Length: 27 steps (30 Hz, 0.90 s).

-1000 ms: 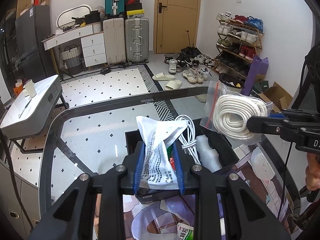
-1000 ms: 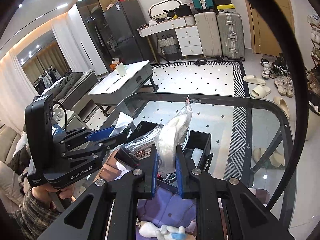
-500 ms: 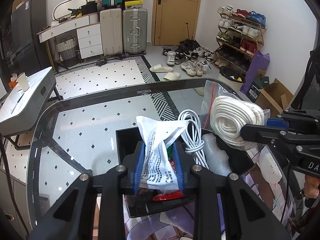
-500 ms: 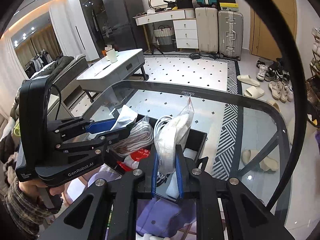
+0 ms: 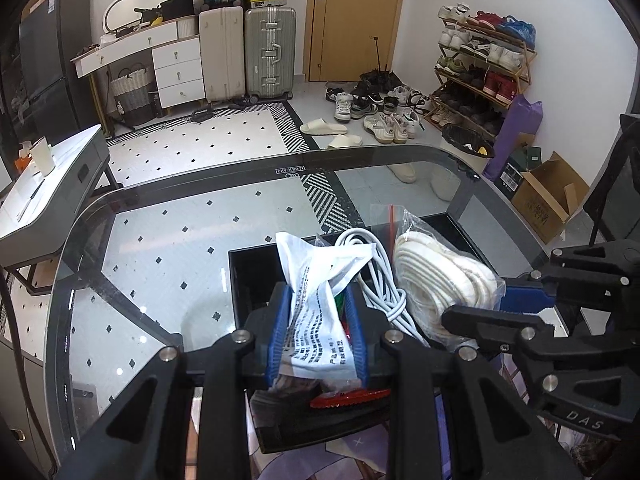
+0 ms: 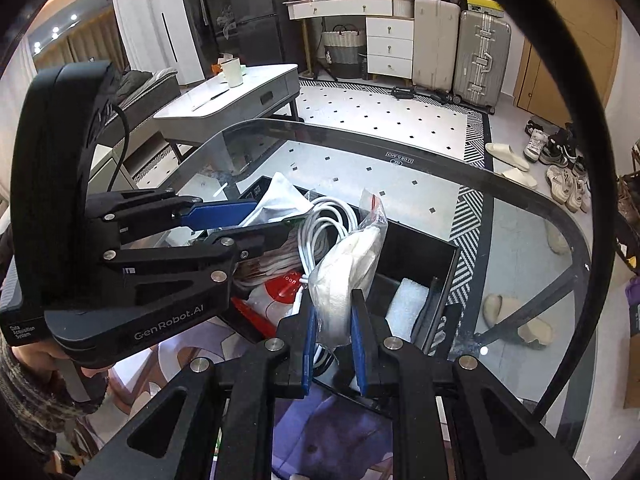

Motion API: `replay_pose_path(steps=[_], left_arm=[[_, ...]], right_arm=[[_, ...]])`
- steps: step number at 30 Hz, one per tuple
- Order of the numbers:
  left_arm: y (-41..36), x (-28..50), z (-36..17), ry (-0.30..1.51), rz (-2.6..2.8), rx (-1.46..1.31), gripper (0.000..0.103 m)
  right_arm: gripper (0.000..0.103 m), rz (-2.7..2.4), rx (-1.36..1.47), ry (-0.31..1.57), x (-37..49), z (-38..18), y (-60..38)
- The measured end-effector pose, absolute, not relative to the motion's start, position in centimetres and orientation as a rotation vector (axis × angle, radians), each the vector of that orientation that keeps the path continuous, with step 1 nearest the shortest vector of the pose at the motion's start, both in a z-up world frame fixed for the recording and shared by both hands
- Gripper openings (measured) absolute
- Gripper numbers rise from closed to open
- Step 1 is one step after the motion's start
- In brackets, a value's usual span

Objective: Organize soft objects
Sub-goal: 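Lower the sachet and rope bag into the box and open both tools, then withdraw both tools from the box over the remaining items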

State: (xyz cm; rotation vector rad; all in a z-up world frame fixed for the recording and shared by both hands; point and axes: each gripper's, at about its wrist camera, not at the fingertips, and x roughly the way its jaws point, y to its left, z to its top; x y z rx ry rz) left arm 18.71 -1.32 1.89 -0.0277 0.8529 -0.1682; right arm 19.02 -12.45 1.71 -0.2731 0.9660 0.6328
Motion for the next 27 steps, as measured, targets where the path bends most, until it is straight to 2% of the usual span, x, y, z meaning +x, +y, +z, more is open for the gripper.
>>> replay_pose_path(steps=[6,9,10,13,15,20,24,27], left_arm=[[-1.3,18.8,1.8,0.860,-0.180,-0.026,0.029],[-1.2,18.7,2.0,0.864,-0.195,-0.039,0.046],[-1.3,18.7,2.0,0.866,-0.196,-0.041,0.054],[-1.7,18.5,1.9,0.872,-0.190,-0.015,0.054],[-2.0,18.3,1.9,0.871,-0.182,0.013,0.057],[-2.3,17.5,2.5,0.859,-0.201,0.002,0.072],[-2.1,17.0,3.0,0.850,-0.212,-0.015,0.076],[-2.0,16.6,3.3,0.844,-0.191,-0.005,0.080]], right_arm=[[0.019,0.628,-0.281,0.981,19.4,0.7,-12.2],[0.027,0.637,-0.270,0.977,19.1,1.0,-12.4],[0.028,0.638,-0.265,0.972,19.0,1.2,-12.4],[0.034,0.636,-0.252,0.962,18.7,1.8,-12.8],[0.044,0.636,-0.237,0.954,18.5,2.3,-13.2],[0.056,0.613,-0.211,0.936,18.3,3.4,-14.6],[0.073,0.595,-0.191,0.926,18.3,3.9,-15.8],[0.080,0.588,-0.173,0.922,18.0,4.2,-16.3]])
